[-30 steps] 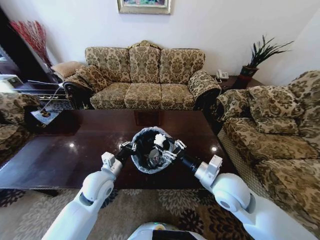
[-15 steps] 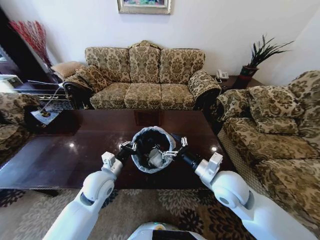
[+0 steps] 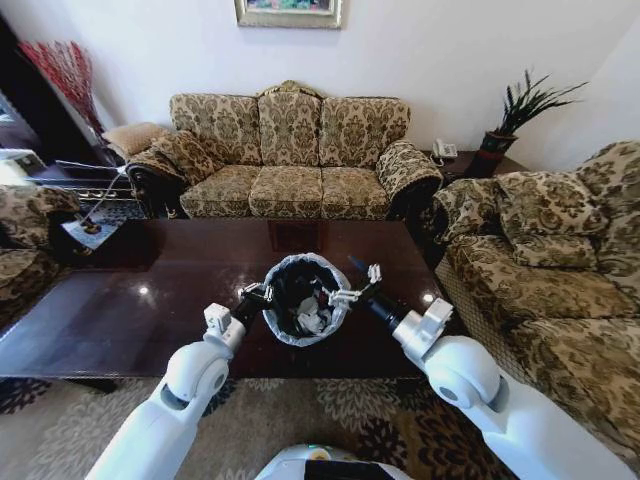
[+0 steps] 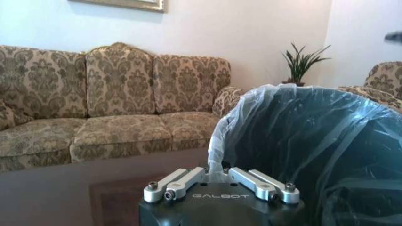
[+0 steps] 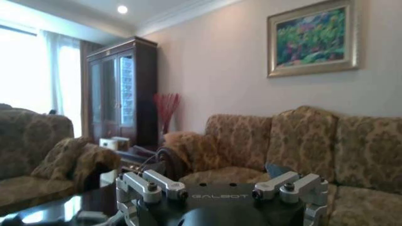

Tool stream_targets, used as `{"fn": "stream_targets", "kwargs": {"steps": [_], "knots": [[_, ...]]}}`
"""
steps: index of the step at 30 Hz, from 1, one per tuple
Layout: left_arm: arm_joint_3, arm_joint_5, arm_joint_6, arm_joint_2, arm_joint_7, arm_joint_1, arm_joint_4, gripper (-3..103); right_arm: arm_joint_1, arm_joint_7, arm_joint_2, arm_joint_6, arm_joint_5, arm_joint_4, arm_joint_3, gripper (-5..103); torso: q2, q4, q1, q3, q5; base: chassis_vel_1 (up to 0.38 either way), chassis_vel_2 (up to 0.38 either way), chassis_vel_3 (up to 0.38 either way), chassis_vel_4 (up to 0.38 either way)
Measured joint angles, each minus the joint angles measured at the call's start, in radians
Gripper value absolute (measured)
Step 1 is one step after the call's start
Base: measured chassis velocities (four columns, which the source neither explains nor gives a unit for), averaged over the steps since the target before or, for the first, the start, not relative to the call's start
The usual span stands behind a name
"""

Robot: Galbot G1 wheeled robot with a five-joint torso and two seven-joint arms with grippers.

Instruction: Move to the front of the table and place the trash on the table into the trash bin.

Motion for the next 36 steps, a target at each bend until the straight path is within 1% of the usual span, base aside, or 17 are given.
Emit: {"fn": "stream_targets", "kwargs": {"steps": [1, 3, 5, 6, 8, 10, 11, 12, 14, 15, 17, 18, 20, 25, 28, 29, 36], "knots": [[0.0, 0.0, 0.0, 0.0, 0.0, 0.0, 0.0, 2, 0.0, 0.0, 0.0, 0.0, 0.0, 0.0, 0.0, 100, 0.0, 0.0, 0.0, 0.0, 0.0, 0.0, 0.0, 0.0, 0.0], [0.0, -0.001, 0.0, -0.003, 0.0, 0.001, 0.0, 2, 0.004, 0.046, 0.006, 0.034, 0.002, -0.01, 0.024, 100, 0.0, 0.0, 0.0, 0.0, 0.0, 0.0, 0.0, 0.0, 0.0], [0.0, -0.002, 0.0, -0.004, 0.0, 0.001, 0.0, 2, 0.005, 0.058, 0.008, 0.04, 0.002, -0.013, 0.029, 100, 0.0, 0.0, 0.0, 0.0, 0.0, 0.0, 0.0, 0.0, 0.0], [0.0, -0.004, 0.0, -0.001, 0.0, -0.001, 0.001, 2, 0.008, 0.098, 0.014, 0.051, 0.005, -0.018, 0.041, 100, 0.0, 0.0, 0.0, 0.0, 0.0, 0.0, 0.0, 0.0, 0.0], [-0.003, -0.014, 0.002, 0.015, -0.002, -0.006, 0.001, 2, 0.008, 0.127, 0.015, 0.055, 0.009, -0.018, 0.059, 100, 0.0, 0.0, 0.0, 0.0, 0.0, 0.0, 0.0, 0.0, 0.0], [-0.009, -0.021, 0.004, 0.025, -0.005, -0.009, 0.0, 2, 0.004, 0.13, 0.013, 0.051, 0.011, -0.014, 0.073, 100, 0.0, 0.0, 0.0, 0.0, 0.0001, 0.0, 0.0, 0.0, 0.0], [-0.018, -0.032, 0.009, 0.038, -0.01, -0.012, -0.004, 2, -0.006, 0.13, 0.009, 0.034, 0.01, 0.001, 0.091, 100, 0.0, 0.0, 0.0, 0.0, 0.0, 0.0, 0.0, 0.0, 0.0], [-0.018, -0.032, 0.009, 0.038, -0.01, -0.012, -0.004, 2, -0.006, 0.13, 0.009, 0.034, 0.01, 0.001, 0.091, 100, 0.0, 0.0, 0.0, 0.0, 0.0, 0.0, 0.0, 0.0, 0.0], [-0.028, -0.043, 0.012, 0.048, -0.014, -0.014, -0.008, 2, -0.032, 0.136, 0.007, 0.004, -0.002, 0.031, 0.105, 100, 0.0, 0.0, 0.0, 0.0, 0.0, 0.0, 0.0, 0.0, 0.0], [-0.028, -0.043, 0.012, 0.048, -0.014, -0.014, -0.008, 2, -0.032, 0.136, 0.007, 0.004, -0.002, 0.031, 0.105, 100, 0.0, 0.0, 0.0, 0.0, 0.0, 0.0, 0.0, 0.0, 0.0], [-0.029, -0.045, 0.013, 0.047, -0.016, -0.014, -0.009, 2, -0.053, 0.116, 0.01, -0.018, -0.06, 0.044, 0.104, 100, 0.0, -0.0001, 0.0, 0.0, 0.0, 0.0, 0.0, 0.0, 0.0], [-0.029, -0.045, 0.013, 0.047, -0.016, -0.014, -0.009, 2, -0.053, 0.116, 0.01, -0.018, -0.06, 0.044, 0.104, 100, 0.0, -0.0001, 0.0, 0.0, 0.0, 0.0, 0.0, 0.0, 0.0], [-0.029, -0.045, 0.014, 0.047, -0.017, -0.012, -0.014, 2, -0.054, 0.11, 0.018, -0.017, -0.093, 0.044, 0.092, 100, 0.0, -0.0001, 0.0, 0.0, 0.0001, 0.0, 0.0, 0.0, 0.0], [-0.037, -0.042, 0.014, 0.05, -0.018, -0.006, -0.018, 2, -0.055, 0.102, 0.024, -0.016, -0.117, 0.05, 0.081, 100, 0.0, 0.0001, 0.0, 0.0, 0.0001, 0.0, 0.0, 0.0, 0.0], [-0.038, -0.042, 0.014, 0.048, -0.019, -0.006, -0.018, 2, -0.057, 0.102, 0.022, -0.019, -0.121, 0.053, 0.078, 100, 0.0, 0.0, 0.0, 0.0, -0.0001, 0.0, 0.0, 0.0, 0.0], [-0.038, -0.041, 0.014, 0.049, -0.02, -0.005, -0.019, 2, -0.057, 0.102, 0.021, -0.02, -0.122, 0.058, 0.078, 100, 0.0, -0.0004, 0.0, 0.0, 0.0, 0.049, 0.039, -0.067, -0.044], [-0.036, -0.041, 0.021, 0.054, -0.026, -0.002, -0.038, 2, -0.062, 0.104, 0.013, -0.031, -0.122, 0.073, 0.076, 100, 0.0, -0.0002, 0.0, 0.0, 0.0005, 0.117, 0.139, -0.128, -0.134]]}}
